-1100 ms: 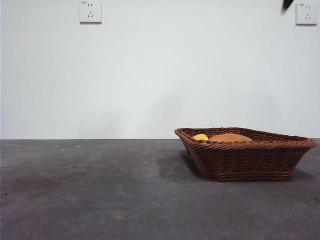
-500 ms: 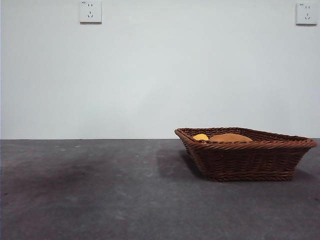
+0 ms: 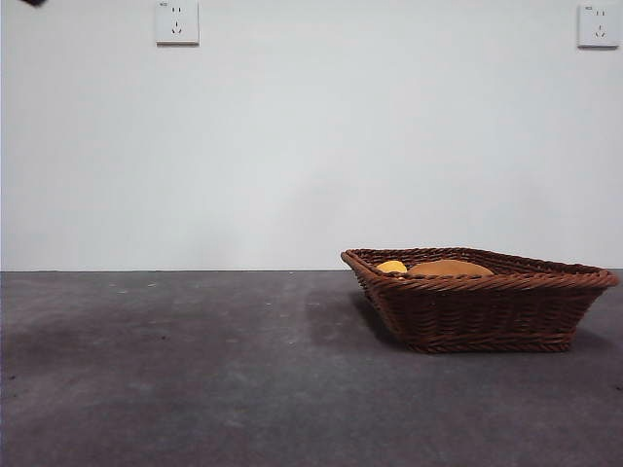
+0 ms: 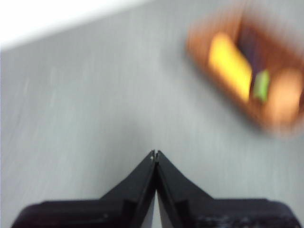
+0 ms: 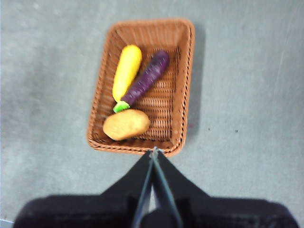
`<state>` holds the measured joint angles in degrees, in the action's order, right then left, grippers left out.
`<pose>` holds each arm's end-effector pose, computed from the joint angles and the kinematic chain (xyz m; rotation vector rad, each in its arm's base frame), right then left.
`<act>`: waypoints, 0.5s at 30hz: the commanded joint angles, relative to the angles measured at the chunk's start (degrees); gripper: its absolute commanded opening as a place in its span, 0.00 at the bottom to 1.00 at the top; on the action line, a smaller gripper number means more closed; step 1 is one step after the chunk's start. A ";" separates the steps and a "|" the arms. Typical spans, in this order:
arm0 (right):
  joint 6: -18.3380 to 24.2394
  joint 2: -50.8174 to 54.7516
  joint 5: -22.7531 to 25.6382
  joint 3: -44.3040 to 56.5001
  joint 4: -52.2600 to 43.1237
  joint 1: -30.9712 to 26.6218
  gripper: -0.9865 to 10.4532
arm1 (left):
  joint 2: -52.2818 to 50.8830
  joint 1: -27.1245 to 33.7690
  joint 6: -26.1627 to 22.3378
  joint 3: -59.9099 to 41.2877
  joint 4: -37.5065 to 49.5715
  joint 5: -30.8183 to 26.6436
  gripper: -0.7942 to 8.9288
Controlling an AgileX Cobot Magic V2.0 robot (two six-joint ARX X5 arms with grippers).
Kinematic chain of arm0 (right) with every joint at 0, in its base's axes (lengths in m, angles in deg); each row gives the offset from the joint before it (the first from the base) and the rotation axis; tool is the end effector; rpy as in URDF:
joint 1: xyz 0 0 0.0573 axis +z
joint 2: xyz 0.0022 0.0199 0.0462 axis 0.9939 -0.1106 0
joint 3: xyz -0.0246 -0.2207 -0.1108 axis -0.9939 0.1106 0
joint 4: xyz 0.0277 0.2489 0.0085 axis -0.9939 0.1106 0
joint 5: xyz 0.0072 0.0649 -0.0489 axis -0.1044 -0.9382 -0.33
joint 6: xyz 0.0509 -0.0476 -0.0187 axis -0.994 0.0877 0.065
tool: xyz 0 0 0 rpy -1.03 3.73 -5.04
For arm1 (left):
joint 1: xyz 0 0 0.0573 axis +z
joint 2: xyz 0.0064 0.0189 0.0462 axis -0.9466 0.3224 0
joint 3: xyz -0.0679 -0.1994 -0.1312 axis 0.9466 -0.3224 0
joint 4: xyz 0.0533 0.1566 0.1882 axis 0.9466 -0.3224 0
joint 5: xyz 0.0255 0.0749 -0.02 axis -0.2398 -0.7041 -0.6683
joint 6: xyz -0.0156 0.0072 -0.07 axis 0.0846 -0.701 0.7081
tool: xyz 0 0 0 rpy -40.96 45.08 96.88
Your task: Help me put the vegetables on the table into the basket
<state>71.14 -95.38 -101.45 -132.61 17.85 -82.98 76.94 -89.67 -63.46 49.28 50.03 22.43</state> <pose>0.2006 0.0173 0.3982 0.0913 0.8880 0.2729 0.1786 -0.0644 0.3154 0.1169 0.4352 -0.4105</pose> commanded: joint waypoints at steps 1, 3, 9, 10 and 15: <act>0.15 -2.60 0.02 0.15 -0.33 0.07 0.09 | -8.57 9.03 5.07 -20.37 24.13 6.01 0.08; 0.15 -4.96 0.04 0.15 -0.33 0.07 0.09 | -16.11 14.21 6.93 -32.20 30.03 6.69 0.08; 0.15 -10.38 0.04 0.15 -0.37 0.04 0.09 | -34.40 25.11 6.88 -50.82 22.38 3.23 0.08; 0.15 -10.82 0.04 0.15 -0.39 0.04 0.09 | -35.01 25.46 6.88 -51.28 22.27 2.69 0.08; 0.15 -12.07 0.09 0.15 -0.42 0.04 0.09 | -36.92 25.27 6.03 -51.47 23.41 2.82 0.08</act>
<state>71.14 -107.18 -101.38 -132.61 17.72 -82.98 40.07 -64.38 -56.81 -1.49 73.06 25.05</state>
